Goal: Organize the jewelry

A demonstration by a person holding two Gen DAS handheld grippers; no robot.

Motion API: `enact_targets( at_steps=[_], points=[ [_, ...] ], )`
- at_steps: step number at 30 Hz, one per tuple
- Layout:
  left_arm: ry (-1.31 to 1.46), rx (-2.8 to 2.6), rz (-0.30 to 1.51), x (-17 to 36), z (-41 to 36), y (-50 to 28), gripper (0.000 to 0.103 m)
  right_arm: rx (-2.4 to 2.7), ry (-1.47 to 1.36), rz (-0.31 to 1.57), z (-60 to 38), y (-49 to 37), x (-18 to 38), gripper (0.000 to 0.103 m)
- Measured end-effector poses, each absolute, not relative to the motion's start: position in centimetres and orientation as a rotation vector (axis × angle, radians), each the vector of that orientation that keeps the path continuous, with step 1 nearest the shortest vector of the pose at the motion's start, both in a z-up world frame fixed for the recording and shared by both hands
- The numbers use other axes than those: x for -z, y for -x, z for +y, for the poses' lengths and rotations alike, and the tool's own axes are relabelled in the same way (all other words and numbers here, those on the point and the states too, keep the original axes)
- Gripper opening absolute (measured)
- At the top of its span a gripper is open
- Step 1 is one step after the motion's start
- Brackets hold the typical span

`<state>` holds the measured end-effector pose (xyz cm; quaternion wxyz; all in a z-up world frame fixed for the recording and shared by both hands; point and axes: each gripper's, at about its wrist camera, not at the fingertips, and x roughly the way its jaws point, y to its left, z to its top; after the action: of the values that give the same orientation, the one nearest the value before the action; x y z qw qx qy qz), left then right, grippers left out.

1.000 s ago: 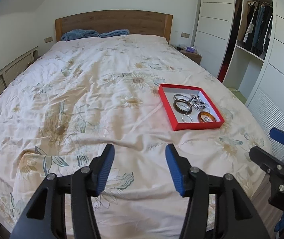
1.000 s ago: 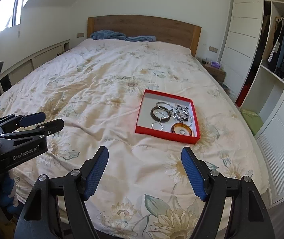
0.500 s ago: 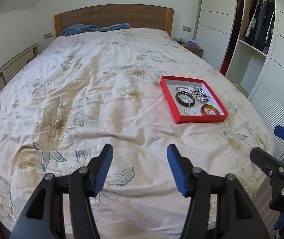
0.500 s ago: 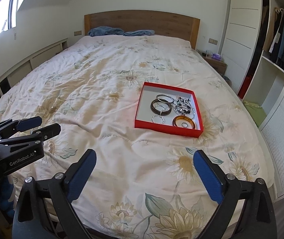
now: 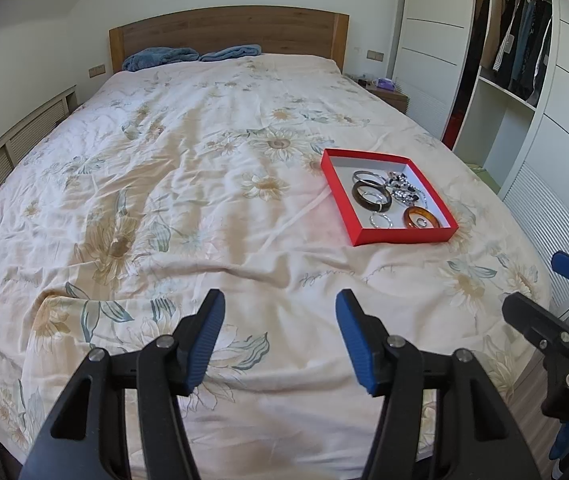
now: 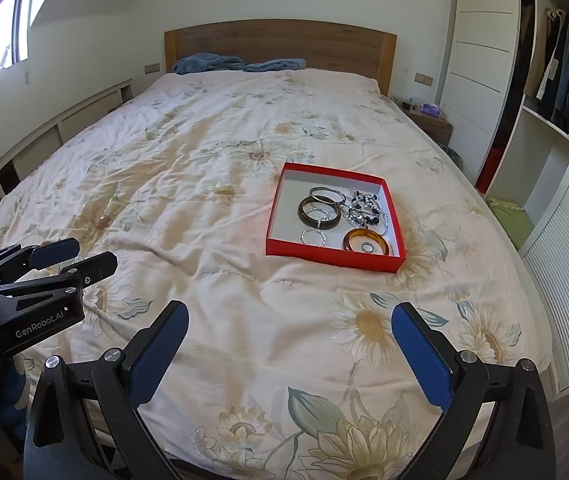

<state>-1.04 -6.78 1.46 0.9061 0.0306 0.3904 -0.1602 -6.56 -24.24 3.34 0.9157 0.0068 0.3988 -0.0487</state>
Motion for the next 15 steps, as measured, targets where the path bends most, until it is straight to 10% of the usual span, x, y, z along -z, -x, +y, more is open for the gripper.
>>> enact_targets(
  at_steps=[15],
  points=[
    [-0.063,0.332,0.808,-1.62,-6.97,1.14,0.056,0.101,-0.017,0.823,-24.45,6.59,-3.28,0.101]
  ],
)
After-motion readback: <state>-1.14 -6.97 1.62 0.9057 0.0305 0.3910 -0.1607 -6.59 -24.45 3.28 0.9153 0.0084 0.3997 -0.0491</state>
